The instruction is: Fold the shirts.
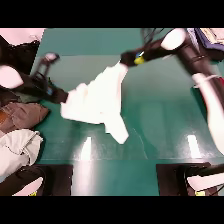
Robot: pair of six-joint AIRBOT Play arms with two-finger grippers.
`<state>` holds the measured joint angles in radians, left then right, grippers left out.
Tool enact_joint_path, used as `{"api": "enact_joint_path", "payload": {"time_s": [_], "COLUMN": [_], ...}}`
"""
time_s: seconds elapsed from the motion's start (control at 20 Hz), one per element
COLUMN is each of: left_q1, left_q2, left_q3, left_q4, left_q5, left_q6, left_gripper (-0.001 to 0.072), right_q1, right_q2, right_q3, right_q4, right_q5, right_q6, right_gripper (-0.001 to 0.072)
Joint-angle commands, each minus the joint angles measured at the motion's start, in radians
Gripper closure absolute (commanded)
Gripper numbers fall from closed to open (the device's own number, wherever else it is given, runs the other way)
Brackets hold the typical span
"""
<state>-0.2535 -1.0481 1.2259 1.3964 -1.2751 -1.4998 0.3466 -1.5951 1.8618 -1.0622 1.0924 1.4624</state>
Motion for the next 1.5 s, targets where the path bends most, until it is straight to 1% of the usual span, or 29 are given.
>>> {"api": "enact_joint_path", "payload": {"time_s": [0.0, 0.2, 0.4, 0.55, 0.65, 0.75, 0.85, 0.95, 1.05, 1.15, 1.25, 1.35, 1.45], "left_q1": [0.001, 0.0, 0.0, 0.0, 0.0, 0.0, 0.0, 0.0, 0.0, 0.0, 0.0, 0.0, 0.001], "left_q2": [0.045, 0.093, 0.126, 0.144, 0.152, 0.158, 0.156, 0.156, 0.156, 0.154, 0.154, 0.154, 0.141], "left_q3": [0.263, 0.573, 0.771, 0.831, 0.83, 0.83, 0.828, 0.791, 0.705, 0.578, 0.415, 0.234, 0.068], "left_q4": [0.18, 0.207, 0.232, 0.23, 0.219, 0.215, 0.205, 0.204, 0.204, 0.204, 0.204, 0.204, 0.219], "left_q5": [-0.019, -0.027, -0.035, -0.053, -0.056, -0.058, -0.057, -0.058, -0.063, -0.054, -0.008, 0.06, 0.147], "left_q6": [-0.02, -0.019, -0.019, -0.021, -0.025, -0.048, -0.049, -0.049, -0.049, -0.049, -0.05, -0.054, -0.073], "left_gripper": [0.0678, 0.0678, 0.0678, 0.0678, 0.0677, 0.0677, 0.0678, 0.0677, 0.0678, 0.0678, 0.0678, 0.0678, 0.0678], "right_q1": [-0.087, -0.213, -0.391, -0.566, -0.678, -0.777, -0.842, -0.859, -0.83, -0.755, -0.632, -0.505, -0.382], "right_q2": [0.185, 0.396, 0.601, 0.734, 0.809, 0.867, 0.901, 0.901, 0.863, 0.797, 0.713, 0.619, 0.518], "right_q3": [0.109, 0.162, 0.087, 0.013, -0.031, -0.064, -0.088, -0.117, -0.149, -0.188, -0.242, -0.318, -0.39], "right_q4": [-0.066, -0.066, -0.066, -0.063, -0.058, -0.056, -0.055, -0.016, 0.053, 0.098, 0.09, 0.085, 0.003], "right_q5": [0.039, 0.08, 0.105, 0.114, 0.109, 0.092, 0.077, 0.08, 0.107, 0.122, 0.114, 0.058, -0.077], "right_q6": [-0.005, -0.005, 0.006, 0.021, 0.021, 0.021, 0.021, 0.021, 0.021, 0.021, 0.021, 0.02, 0.021], "right_gripper": [0.0698, 0.0698, 0.0698, 0.0698, 0.0699, 0.0698, 0.0698, 0.0698, 0.0699, 0.0698, 0.0698, 0.0698, 0.0698]}}
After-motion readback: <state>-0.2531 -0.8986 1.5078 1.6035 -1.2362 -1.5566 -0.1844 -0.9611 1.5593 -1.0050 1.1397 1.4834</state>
